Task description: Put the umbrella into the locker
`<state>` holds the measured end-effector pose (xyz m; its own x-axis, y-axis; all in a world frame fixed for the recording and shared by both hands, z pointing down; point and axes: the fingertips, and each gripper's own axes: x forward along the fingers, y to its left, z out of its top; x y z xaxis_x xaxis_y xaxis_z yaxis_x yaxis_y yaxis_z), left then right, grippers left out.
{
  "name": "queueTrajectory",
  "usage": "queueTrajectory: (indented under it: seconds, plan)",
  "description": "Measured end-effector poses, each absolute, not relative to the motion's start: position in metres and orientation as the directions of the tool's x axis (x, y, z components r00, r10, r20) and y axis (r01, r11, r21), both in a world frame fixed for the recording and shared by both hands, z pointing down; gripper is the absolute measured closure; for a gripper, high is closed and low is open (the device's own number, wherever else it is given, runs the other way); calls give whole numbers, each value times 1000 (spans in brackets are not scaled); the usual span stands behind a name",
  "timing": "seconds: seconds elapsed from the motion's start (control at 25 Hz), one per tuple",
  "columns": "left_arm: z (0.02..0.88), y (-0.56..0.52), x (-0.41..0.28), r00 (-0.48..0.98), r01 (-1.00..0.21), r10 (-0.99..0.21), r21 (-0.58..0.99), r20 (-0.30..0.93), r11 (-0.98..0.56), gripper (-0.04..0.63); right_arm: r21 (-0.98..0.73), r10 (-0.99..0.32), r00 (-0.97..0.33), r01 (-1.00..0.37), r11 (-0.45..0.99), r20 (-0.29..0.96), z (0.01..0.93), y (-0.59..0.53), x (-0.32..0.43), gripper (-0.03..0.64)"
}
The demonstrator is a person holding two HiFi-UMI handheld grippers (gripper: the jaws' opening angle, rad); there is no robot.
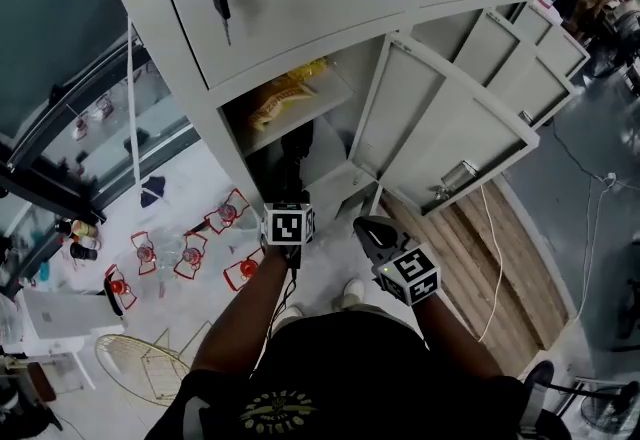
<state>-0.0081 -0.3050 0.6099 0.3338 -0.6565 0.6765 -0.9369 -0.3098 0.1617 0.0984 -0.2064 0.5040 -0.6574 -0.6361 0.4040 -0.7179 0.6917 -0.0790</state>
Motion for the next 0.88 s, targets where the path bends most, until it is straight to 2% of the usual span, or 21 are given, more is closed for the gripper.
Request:
queueTrajectory:
  seconds: [0.28, 0.52, 0.6, 0.76, 0.88]
  plan:
    - [615, -342, -12, 283, -957, -680, 147, 677, -252, 495, -67, -639, -646, -724, 687, 418, 506, -216, 112, 586]
    - [613, -361, -15, 222, -964, -694, 47, 685, -262, 490, -59, -629, -652, -713, 699, 423, 505, -222, 116, 586]
    - [615, -357, -13, 224, -961, -684, 38, 694, -275, 472, -58, -628, -656, -710, 702, 419, 503, -224, 117, 586]
    - [611, -341, -6, 258, -953, -679, 65, 687, -297, 380, -62, -621, -668, -700, 712, 411, 501, -224, 110, 586]
    - [596, -329, 1, 290, -938, -700, 48, 653, -344, 360, -68, -617, -680, -692, 719, 396, 498, -222, 100, 586]
